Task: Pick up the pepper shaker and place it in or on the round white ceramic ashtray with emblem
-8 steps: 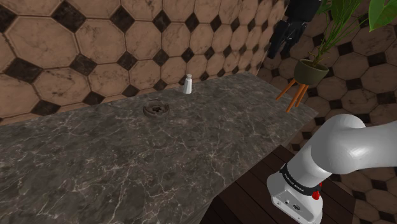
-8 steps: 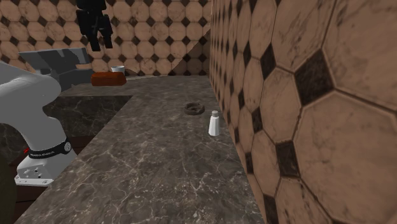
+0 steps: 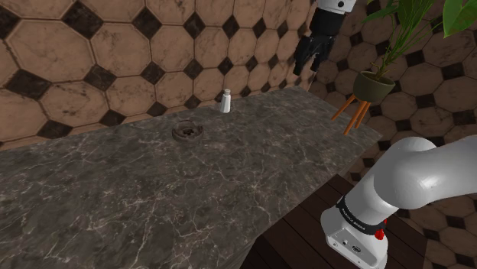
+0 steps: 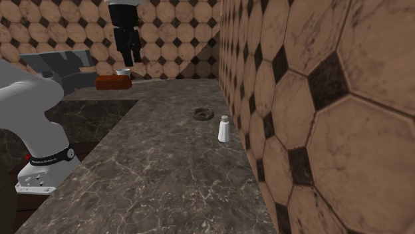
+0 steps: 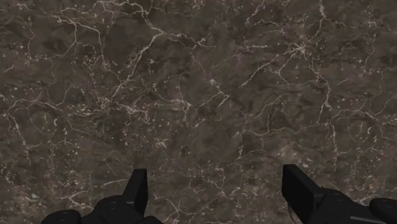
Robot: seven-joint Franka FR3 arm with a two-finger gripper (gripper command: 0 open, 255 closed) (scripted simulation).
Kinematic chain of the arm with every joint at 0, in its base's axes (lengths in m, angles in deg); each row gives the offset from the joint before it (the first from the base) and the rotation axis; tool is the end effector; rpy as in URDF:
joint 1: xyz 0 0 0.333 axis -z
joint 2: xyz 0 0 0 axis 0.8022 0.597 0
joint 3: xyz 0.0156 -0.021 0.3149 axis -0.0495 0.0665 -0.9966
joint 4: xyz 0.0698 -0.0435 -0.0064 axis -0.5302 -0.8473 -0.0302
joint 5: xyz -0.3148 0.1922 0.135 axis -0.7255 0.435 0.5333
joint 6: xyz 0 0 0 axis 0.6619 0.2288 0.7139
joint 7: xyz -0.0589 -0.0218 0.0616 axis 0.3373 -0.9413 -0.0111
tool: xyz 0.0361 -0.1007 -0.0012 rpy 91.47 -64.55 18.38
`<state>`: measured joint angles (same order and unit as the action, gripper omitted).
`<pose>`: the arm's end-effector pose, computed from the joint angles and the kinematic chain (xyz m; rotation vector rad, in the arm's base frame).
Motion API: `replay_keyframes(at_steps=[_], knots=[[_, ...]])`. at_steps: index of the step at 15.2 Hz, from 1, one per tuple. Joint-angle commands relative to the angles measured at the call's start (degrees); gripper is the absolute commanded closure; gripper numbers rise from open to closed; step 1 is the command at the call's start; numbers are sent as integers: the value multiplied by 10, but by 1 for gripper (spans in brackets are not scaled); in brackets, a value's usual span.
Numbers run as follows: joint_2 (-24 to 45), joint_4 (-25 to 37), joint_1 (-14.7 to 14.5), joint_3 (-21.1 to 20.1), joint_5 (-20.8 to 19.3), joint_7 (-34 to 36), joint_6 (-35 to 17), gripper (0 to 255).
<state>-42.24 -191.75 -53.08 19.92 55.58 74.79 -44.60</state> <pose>0.3500 0.0096 0.5973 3.1270 -0.0791 0.0337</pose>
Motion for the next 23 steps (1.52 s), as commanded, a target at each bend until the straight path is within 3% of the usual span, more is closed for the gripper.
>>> replay_keyframes(at_steps=[1, 12, 23], knots=[[31, -2, 1, -3, -3, 2, -35, 0], [250, 77, 5, -23, -30, 28, -177, 0], [490, 251, 1, -29, -77, 61, -242, 0]])
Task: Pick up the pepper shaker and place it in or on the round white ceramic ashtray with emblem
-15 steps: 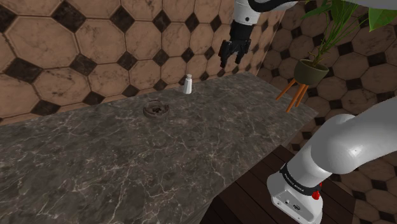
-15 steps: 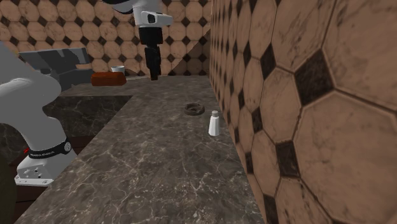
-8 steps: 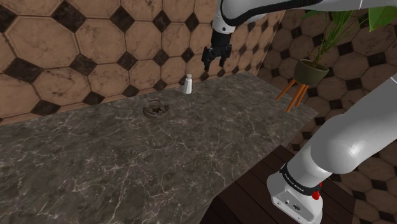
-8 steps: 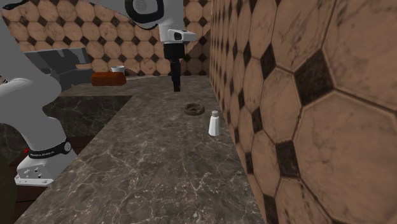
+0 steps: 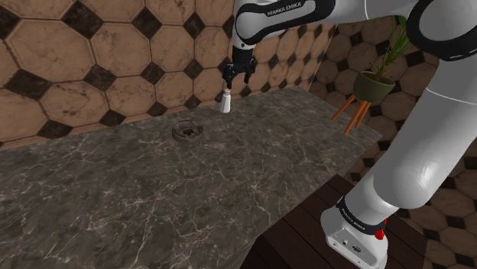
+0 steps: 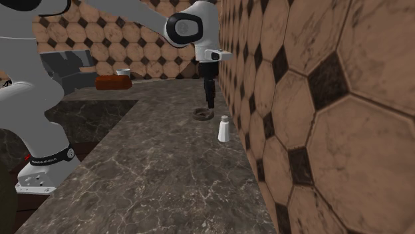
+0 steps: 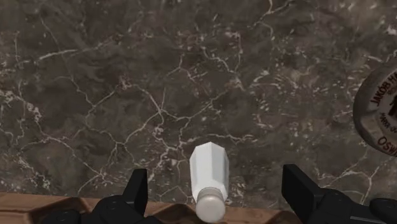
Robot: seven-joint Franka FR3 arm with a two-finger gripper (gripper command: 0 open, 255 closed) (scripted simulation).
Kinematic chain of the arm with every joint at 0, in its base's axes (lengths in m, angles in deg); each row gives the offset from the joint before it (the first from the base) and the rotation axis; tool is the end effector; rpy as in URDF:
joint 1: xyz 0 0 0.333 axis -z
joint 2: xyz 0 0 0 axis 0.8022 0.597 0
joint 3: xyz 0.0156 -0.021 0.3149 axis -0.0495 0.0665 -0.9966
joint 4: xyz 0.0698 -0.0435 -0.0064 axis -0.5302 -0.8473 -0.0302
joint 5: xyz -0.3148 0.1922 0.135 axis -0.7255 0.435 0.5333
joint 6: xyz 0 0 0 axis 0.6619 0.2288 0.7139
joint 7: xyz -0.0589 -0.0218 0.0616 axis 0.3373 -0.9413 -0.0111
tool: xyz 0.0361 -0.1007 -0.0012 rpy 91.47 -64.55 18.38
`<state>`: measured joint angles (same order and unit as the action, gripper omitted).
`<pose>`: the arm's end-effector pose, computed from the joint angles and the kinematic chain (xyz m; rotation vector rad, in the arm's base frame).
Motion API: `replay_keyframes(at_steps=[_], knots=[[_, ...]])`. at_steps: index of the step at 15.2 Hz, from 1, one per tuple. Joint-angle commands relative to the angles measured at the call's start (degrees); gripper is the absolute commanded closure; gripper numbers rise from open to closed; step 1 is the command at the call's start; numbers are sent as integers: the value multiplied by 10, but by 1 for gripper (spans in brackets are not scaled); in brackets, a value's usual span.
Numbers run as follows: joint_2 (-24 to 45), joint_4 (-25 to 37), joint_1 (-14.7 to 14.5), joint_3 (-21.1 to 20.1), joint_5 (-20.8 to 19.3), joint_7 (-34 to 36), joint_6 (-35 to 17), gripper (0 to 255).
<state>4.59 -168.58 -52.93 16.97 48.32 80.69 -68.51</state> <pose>0.6043 0.0334 0.4349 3.0441 -0.0683 0.0578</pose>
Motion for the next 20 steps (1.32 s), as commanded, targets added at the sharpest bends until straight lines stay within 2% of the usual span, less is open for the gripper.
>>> replay_keyframes(at_steps=[1, 5, 13, 20], knots=[[44, 40, -2, 1, -9, 4, -4, 0], [134, 132, -8, 4, -23, 11, -3, 0], [158, 107, -6, 8, -28, 14, -50, 0], [158, 107, -6, 8, -28, 14, -50, 0]])
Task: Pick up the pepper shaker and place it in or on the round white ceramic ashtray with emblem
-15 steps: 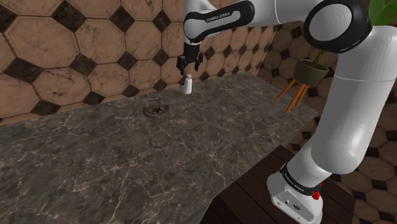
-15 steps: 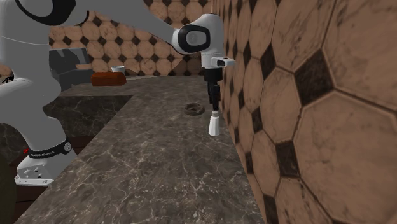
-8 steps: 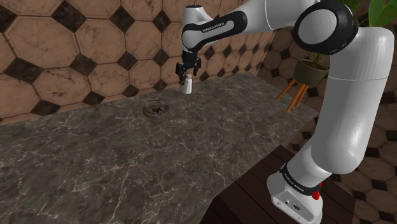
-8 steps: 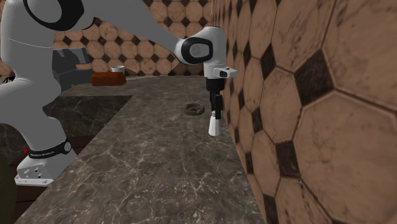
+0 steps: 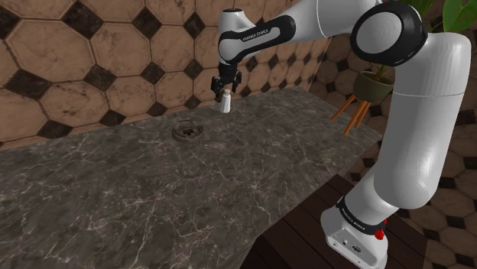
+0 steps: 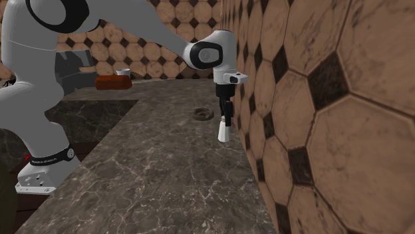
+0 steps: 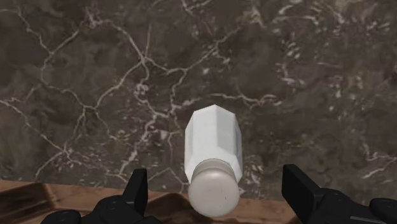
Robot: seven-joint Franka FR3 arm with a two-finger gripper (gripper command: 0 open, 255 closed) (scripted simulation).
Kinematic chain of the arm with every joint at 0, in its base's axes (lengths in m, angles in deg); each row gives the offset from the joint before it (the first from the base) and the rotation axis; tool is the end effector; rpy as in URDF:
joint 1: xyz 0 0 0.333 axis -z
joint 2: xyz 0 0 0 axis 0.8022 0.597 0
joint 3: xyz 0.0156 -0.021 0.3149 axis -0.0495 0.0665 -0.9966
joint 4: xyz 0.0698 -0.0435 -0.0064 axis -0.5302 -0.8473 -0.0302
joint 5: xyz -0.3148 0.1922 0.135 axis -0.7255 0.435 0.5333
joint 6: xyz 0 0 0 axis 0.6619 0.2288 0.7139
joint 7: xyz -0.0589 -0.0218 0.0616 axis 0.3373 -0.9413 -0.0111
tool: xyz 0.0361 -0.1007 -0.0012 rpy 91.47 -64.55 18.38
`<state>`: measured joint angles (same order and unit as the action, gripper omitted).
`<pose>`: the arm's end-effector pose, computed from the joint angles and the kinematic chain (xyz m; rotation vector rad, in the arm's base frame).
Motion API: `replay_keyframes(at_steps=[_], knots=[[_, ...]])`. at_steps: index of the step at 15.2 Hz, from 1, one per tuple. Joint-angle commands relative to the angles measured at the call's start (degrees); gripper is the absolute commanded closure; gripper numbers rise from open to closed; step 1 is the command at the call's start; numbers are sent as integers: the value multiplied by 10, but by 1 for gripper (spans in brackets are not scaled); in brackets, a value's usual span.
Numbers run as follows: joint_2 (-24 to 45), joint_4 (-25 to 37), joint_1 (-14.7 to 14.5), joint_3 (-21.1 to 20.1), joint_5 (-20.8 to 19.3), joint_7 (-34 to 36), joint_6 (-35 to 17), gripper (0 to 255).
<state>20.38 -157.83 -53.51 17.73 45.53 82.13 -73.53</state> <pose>0.6712 0.0325 0.3546 3.0230 -0.0653 0.0640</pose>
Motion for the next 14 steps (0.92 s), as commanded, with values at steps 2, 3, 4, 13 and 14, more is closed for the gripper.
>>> replay_keyframes(at_steps=[2, 3, 4, 13, 14], knots=[[0, 0, 0, 0, 0, 0, 0, 255], [0, 0, 0, 0, 0, 0, 0, 255], [0, 0, 0, 0, 0, 0, 0, 255], [-6, 6, 0, -1, 1, -2, 12, 255], [-9, 10, 0, -1, 2, -3, 19, 255]])
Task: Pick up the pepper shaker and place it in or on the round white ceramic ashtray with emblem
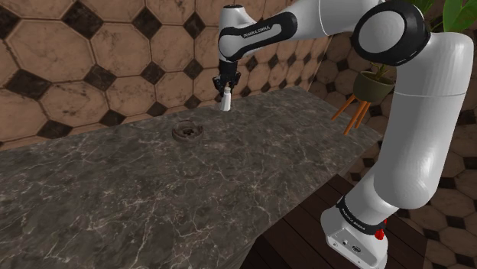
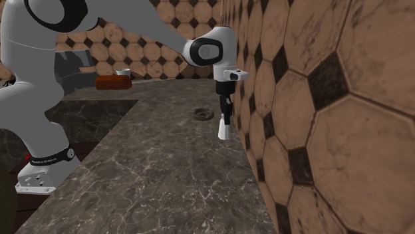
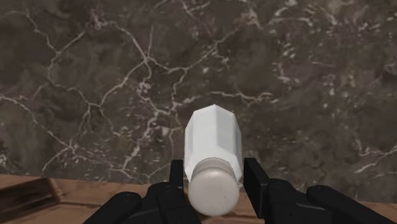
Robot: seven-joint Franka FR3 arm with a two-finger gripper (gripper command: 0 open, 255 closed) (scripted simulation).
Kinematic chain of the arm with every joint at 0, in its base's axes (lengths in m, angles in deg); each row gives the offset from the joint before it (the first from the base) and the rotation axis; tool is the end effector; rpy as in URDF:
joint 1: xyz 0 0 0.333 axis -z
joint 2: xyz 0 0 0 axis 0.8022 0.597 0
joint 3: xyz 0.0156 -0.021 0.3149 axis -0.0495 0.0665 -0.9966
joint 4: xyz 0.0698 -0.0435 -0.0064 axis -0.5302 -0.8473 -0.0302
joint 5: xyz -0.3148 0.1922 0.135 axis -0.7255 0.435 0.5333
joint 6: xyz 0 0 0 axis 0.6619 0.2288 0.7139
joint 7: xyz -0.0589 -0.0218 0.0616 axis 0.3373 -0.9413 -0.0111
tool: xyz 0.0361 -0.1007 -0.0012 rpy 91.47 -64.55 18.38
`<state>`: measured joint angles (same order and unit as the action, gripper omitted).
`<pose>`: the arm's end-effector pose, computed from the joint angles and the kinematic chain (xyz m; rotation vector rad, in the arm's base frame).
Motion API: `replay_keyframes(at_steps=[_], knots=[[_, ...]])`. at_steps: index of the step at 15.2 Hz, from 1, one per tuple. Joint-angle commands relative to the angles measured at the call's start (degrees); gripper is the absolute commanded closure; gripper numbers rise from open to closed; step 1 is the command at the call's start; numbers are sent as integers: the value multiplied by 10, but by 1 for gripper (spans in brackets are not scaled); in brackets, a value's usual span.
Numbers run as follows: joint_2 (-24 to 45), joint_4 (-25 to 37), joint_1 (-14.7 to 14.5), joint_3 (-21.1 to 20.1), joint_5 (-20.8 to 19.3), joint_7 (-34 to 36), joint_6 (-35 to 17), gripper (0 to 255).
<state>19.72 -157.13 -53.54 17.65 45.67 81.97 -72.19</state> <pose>0.6712 0.0332 0.3659 3.0229 -0.0651 0.0644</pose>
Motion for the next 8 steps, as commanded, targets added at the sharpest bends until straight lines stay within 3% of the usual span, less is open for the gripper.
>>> replay_keyframes(at_steps=[1, 8], knots=[[-5, 7, 0, 0, 1, -2, 12, 255], [-22, 36, 0, -2, 6, -9, 58, 255]])
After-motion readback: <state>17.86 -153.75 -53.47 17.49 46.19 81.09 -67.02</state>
